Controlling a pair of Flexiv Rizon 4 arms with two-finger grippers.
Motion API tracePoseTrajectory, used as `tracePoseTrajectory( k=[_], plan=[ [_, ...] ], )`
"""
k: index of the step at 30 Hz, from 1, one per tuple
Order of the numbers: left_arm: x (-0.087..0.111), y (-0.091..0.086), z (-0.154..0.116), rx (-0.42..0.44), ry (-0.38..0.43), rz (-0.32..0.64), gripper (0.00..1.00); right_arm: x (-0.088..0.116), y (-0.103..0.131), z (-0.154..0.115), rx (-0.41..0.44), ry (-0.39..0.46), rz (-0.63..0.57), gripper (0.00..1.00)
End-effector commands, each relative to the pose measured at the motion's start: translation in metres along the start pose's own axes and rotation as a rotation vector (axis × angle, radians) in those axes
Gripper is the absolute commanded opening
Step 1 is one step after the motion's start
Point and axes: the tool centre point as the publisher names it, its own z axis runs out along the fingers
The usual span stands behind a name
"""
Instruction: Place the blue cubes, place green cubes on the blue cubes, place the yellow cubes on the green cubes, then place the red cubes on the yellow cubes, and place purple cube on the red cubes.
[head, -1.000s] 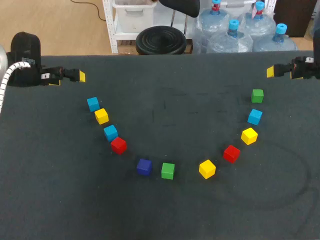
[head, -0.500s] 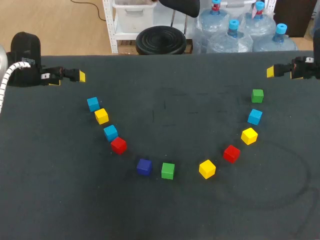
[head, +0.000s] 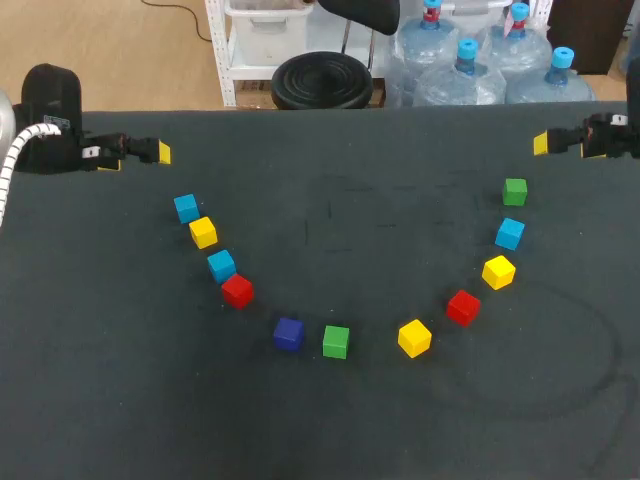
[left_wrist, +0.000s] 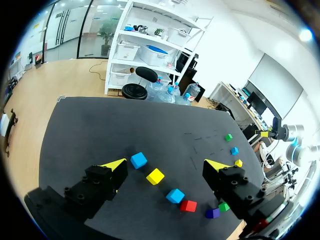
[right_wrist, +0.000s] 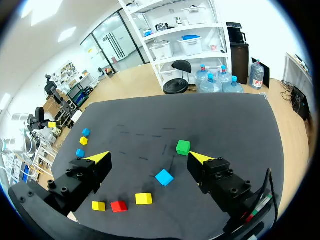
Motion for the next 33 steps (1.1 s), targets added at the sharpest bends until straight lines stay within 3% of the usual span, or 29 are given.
tracePoseTrajectory(
  k=[1,13,23,33],
  plan=[
    [0.0,0.0,0.0,0.001,-0.001,0.0,1.0,-0.001,-0.001,0.001,-0.007,0.003,-0.021,1.0],
    [0.0,0.0,0.0,0.001,-0.001,0.0,1.0,0.004,-0.007,0.002,-0.013,0.045,-0.209,1.0],
    [0.0,0.0,0.0,0.001,-0.001,0.0,1.0,0.005,-0.011,0.002,-0.094,0.058,-0.266,1.0],
    [0.0,0.0,0.0,0.001,-0.001,0.0,1.0,0.002,-0.012,0.002,-0.098,0.07,-0.281,1.0]
  ],
)
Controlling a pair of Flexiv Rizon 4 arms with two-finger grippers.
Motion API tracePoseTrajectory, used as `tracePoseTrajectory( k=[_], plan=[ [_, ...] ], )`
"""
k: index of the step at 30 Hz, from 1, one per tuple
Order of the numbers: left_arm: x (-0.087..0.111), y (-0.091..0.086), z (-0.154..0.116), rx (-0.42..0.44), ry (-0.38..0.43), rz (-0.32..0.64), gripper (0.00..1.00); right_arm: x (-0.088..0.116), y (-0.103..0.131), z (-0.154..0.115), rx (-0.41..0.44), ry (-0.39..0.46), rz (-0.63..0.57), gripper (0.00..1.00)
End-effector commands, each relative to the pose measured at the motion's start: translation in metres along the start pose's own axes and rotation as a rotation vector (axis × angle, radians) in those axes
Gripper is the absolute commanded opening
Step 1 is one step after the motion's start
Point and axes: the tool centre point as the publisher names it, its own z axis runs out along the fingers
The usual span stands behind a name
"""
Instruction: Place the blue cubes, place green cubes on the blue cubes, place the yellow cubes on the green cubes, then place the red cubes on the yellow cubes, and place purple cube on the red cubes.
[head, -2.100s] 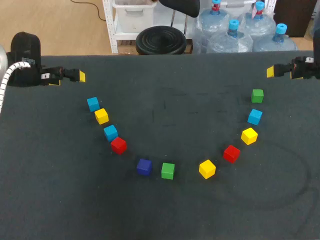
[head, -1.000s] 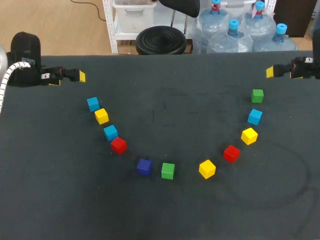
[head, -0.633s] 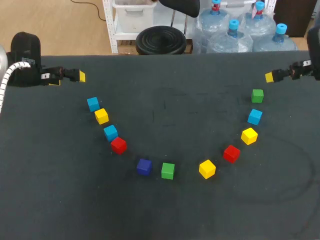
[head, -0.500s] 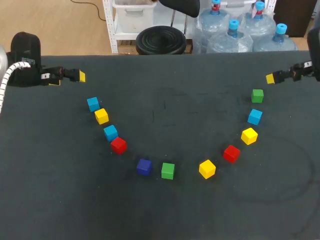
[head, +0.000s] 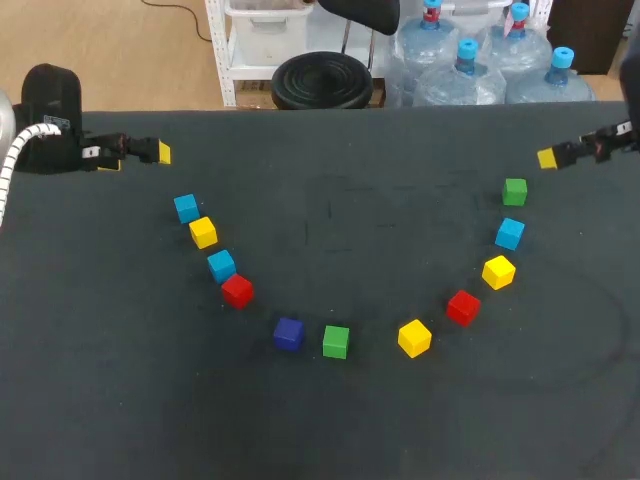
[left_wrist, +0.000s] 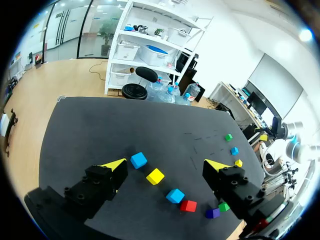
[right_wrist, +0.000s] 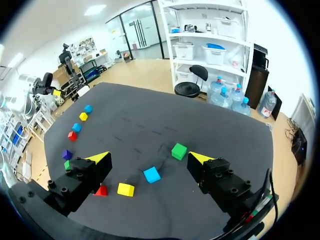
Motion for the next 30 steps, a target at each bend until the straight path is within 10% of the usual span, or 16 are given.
tracePoseTrajectory(
  k=[1,13,30],
  plan=[
    [0.0,0.0,0.0,0.001,-0.001,0.0,1.0,-0.001,-0.004,0.001,-0.062,-0.001,-0.001,1.0],
    [0.004,0.005,-0.004,0.103,0.046,0.291,1.0,-0.001,-0.004,0.001,-0.062,-0.001,-0.001,1.0],
    [0.024,0.008,0.012,0.377,0.361,1.127,1.0,-0.001,-0.004,0.001,-0.062,-0.001,-0.001,1.0]
  ],
)
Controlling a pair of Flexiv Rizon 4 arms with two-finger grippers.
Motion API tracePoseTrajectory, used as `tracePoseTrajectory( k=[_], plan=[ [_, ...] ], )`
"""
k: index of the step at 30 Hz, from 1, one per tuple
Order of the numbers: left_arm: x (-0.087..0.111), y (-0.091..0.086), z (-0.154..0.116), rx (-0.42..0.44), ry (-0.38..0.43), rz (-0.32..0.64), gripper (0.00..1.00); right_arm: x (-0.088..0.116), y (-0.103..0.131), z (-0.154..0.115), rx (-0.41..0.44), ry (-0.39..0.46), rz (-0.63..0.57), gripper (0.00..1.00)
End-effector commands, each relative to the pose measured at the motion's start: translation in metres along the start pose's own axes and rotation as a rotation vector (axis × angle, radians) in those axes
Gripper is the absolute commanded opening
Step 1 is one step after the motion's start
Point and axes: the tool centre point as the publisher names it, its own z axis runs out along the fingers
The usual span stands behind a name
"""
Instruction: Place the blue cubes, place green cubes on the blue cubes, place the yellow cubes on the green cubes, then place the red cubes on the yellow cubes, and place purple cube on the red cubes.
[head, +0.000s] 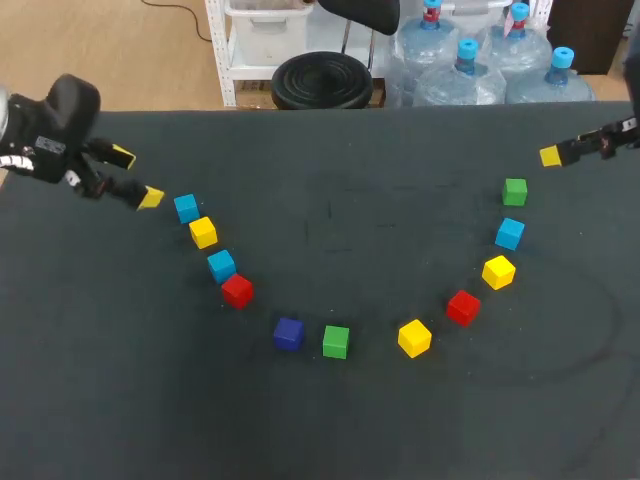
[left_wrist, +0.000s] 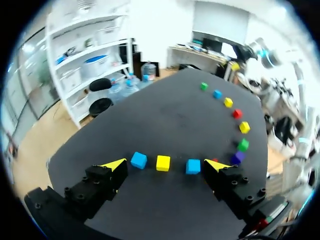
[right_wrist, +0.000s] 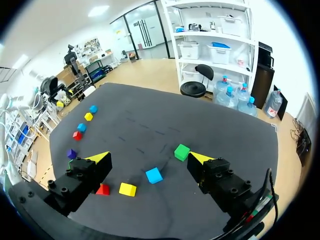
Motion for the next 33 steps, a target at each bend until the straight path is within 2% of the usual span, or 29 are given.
tracePoseTrajectory(
  k=[1,5,8,13,18,25,33],
  plan=[
    [-0.002,0.003,0.01,0.222,0.18,0.478,1.0,0.0,-0.001,0.001,-0.005,-0.001,-0.001,1.0],
    [0.002,0.001,0.02,0.295,0.287,0.639,1.0,0.0,-0.001,0.001,-0.005,-0.001,-0.001,1.0],
    [0.008,-0.001,0.028,0.3,0.407,0.796,1.0,0.0,-0.001,0.001,-0.005,-0.001,-0.001,1.0],
    [0.013,0.001,0.036,0.333,0.51,0.942,1.0,0.0,-0.001,0.001,-0.005,-0.001,-0.001,1.0],
    [0.015,0.003,0.043,0.345,0.566,1.057,1.0,0.0,-0.001,0.001,-0.005,-0.001,-0.001,1.0],
    [0.023,-0.003,0.052,0.389,0.624,1.216,1.0,0.0,-0.001,0.001,-0.005,-0.001,-0.001,1.0],
    [0.03,-0.02,0.057,0.451,0.587,1.392,1.0,0.0,-0.001,0.001,-0.005,-0.001,-0.001,1.0]
  ],
)
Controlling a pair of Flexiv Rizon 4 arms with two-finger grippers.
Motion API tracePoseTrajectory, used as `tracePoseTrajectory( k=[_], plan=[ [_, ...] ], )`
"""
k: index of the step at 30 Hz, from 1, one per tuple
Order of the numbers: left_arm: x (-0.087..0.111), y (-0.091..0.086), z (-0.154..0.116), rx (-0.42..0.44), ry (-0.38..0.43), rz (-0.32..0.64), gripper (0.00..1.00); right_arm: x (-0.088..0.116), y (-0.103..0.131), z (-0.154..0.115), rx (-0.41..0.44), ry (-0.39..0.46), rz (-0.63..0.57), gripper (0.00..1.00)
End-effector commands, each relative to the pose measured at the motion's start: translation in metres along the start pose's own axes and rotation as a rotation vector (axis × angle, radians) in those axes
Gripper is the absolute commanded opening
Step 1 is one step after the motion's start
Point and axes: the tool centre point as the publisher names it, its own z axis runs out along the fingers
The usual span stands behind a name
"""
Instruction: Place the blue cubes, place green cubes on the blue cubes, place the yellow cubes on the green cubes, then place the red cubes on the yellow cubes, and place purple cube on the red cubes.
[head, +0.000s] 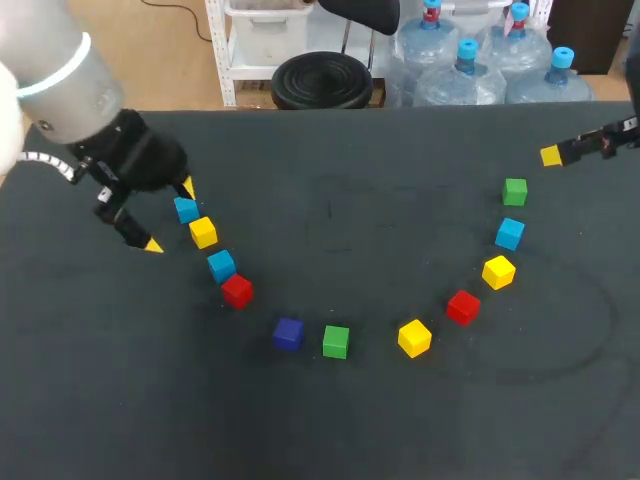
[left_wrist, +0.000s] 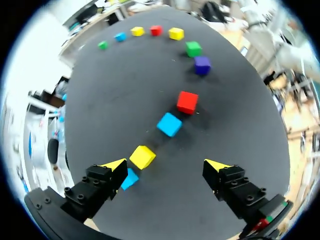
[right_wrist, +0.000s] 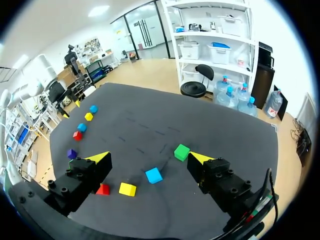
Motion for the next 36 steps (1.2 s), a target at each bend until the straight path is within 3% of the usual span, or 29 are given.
tracePoseTrajectory(
  k=[1,7,17,36],
  plan=[
    [-0.009,0.0,0.001,0.144,0.144,0.46,1.0,0.0,-0.001,0.001,-0.003,-0.001,-0.001,1.0],
    [-0.015,-0.003,0.003,0.14,0.108,0.554,1.0,0.0,-0.001,0.001,-0.003,-0.001,-0.001,1.0],
    [-0.029,0.005,0.01,0.128,0.032,0.633,1.0,0.0,-0.001,0.001,-0.003,-0.001,-0.001,1.0],
    [-0.054,0.016,0.049,0.166,0.01,0.515,1.0,0.0,-0.001,0.001,-0.003,-0.001,-0.001,1.0]
  ],
)
